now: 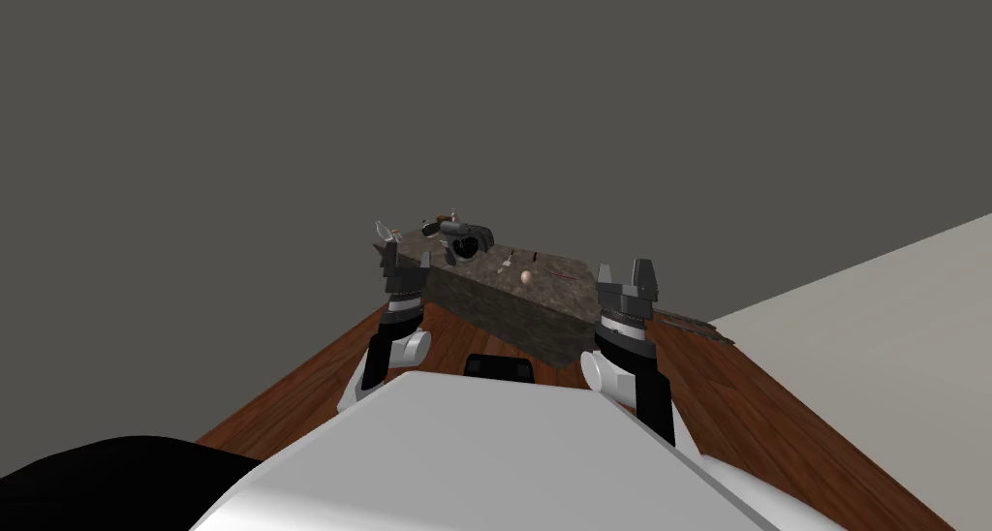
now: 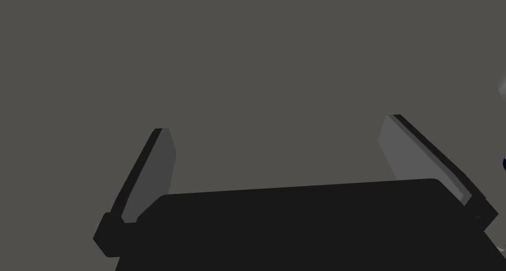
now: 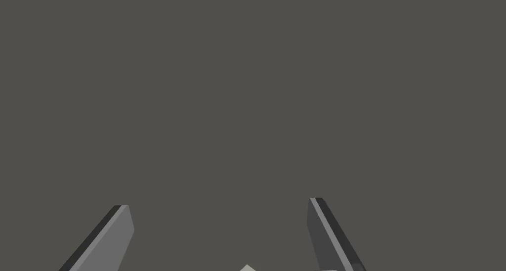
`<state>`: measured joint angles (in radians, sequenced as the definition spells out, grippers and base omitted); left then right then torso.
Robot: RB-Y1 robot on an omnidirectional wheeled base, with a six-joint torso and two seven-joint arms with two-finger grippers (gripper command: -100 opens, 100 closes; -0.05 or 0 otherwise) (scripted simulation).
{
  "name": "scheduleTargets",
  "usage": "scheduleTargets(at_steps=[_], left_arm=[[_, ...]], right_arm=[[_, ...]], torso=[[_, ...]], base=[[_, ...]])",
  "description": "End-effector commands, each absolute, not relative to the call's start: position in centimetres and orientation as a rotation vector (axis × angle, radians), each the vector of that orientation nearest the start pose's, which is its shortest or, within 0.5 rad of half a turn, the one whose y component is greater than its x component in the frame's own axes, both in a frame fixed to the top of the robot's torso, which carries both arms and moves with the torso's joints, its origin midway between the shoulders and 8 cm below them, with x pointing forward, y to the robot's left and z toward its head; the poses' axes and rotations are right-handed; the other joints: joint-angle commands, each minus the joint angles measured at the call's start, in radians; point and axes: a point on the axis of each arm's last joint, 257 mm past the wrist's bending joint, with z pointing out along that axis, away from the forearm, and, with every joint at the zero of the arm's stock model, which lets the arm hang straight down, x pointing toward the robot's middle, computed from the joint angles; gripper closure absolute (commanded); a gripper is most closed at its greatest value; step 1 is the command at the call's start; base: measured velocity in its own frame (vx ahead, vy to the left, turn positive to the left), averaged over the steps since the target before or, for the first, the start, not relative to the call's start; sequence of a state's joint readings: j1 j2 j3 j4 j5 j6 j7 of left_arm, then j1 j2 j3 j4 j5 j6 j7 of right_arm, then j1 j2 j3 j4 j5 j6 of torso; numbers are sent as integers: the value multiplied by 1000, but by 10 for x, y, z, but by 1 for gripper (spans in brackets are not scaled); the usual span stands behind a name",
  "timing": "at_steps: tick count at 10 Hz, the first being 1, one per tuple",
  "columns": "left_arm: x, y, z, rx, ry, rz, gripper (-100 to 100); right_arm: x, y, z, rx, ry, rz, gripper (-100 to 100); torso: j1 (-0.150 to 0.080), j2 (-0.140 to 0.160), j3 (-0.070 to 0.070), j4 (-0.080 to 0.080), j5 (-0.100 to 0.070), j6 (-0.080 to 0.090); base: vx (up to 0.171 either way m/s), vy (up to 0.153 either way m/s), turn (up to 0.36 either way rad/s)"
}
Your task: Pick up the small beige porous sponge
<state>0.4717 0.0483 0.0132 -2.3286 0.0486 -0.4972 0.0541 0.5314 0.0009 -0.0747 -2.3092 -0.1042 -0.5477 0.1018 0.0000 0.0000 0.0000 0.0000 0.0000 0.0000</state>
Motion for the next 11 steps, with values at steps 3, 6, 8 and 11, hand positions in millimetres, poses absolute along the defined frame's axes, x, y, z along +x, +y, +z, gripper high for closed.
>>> scheduleTargets(at_steps=[3, 6, 8, 11], left_arm=[[360, 271, 36, -644, 670, -1426, -100], [378, 269, 21, -680, 745, -1436, -100], [398, 269, 4, -721, 823, -1440, -100], [412, 271, -10, -763, 876, -1429, -100]], right_arm=[[320, -316, 38, 634, 536, 1195, 0], [320, -316, 38, 634, 536, 1195, 0], [320, -316, 38, 634, 536, 1195, 0], [319, -316, 38, 634, 536, 1195, 0]], torso=[[-4, 2, 1, 0, -1, 0], [-6, 3, 2, 1, -1, 0], [-4, 2, 1, 0, -1, 0], [-4, 1, 1, 0, -1, 0]], base=[[-32, -55, -38], [-44, -76, -43], [-33, -79, -64], [-23, -61, -32]])
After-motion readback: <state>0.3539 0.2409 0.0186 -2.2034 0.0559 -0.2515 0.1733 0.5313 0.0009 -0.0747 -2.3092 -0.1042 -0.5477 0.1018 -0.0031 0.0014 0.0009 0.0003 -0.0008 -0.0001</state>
